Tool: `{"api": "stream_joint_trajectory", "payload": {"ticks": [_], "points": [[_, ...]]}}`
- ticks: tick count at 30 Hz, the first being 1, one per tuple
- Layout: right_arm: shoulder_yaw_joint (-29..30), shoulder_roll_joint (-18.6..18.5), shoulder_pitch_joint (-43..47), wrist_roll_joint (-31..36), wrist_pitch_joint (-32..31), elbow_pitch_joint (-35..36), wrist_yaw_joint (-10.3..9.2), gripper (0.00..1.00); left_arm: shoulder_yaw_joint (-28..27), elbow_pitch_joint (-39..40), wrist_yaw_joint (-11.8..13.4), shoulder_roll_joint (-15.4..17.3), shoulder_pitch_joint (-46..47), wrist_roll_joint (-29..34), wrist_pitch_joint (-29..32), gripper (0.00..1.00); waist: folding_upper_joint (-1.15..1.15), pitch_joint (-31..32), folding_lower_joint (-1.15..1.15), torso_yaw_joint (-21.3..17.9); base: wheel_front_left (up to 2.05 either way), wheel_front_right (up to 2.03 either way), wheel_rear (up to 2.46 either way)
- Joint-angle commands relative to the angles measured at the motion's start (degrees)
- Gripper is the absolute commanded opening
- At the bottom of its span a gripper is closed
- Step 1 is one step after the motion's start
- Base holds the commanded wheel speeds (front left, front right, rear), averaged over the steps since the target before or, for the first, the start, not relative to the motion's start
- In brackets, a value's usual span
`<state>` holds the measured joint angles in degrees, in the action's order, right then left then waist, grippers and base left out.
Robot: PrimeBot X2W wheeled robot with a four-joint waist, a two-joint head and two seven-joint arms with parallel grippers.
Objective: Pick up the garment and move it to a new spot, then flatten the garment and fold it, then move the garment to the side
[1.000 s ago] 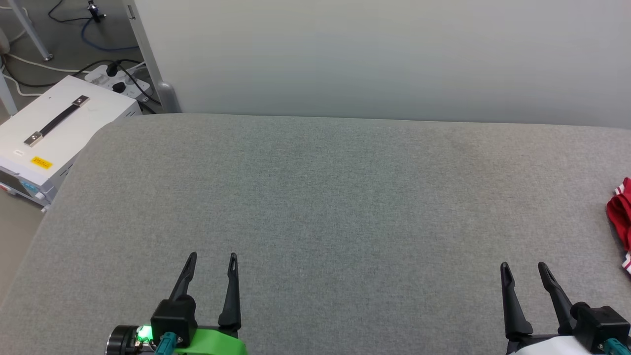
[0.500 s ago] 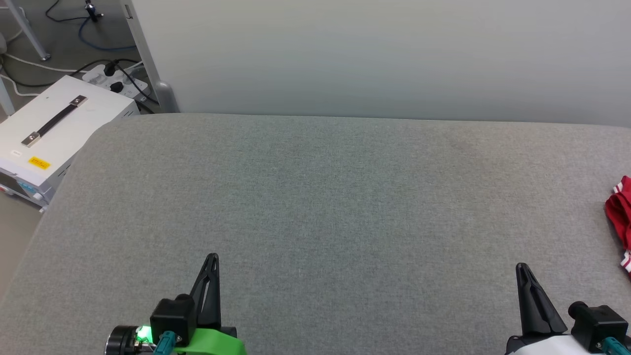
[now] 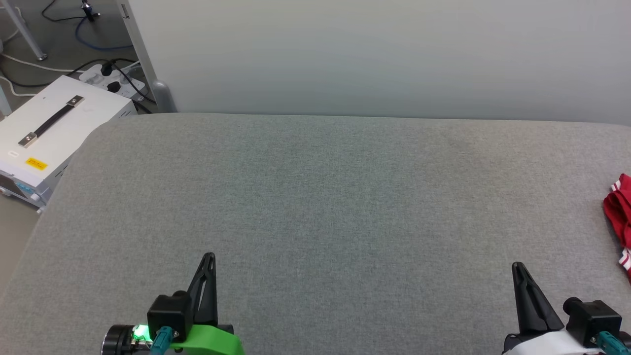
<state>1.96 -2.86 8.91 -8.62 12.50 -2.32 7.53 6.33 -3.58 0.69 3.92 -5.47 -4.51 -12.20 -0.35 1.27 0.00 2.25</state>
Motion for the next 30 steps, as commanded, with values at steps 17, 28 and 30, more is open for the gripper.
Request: {"api": "stream_joint_trajectory", "payload": {"ticks": [17, 28, 30], "points": [[-0.38, -0.02, -2.43, 1.86, -2.24, 0.61, -0.01, 0.00, -1.33, 0.75, -0.21, -0.31, 1.58, 1.33, 2.13, 0.00, 0.11, -0.21, 0.00, -0.37, 0.00, 0.00, 0.00], [-0.58, -0.02, -3.23, 2.70, -3.51, 0.83, -0.02, 0.00, -1.95, 1.10, -0.27, -0.40, 2.06, 1.72, 3.38, 0.00, 0.14, -0.34, 0.00, -0.61, 0.00, 0.00, 0.00], [-0.61, -0.02, -3.38, 2.85, -3.75, 0.86, -0.02, 0.00, -2.07, 1.17, -0.28, -0.42, 2.15, 1.80, 3.61, 0.00, 0.15, -0.37, 0.00, -0.65, 0.00, 0.00, 0.00]]}}
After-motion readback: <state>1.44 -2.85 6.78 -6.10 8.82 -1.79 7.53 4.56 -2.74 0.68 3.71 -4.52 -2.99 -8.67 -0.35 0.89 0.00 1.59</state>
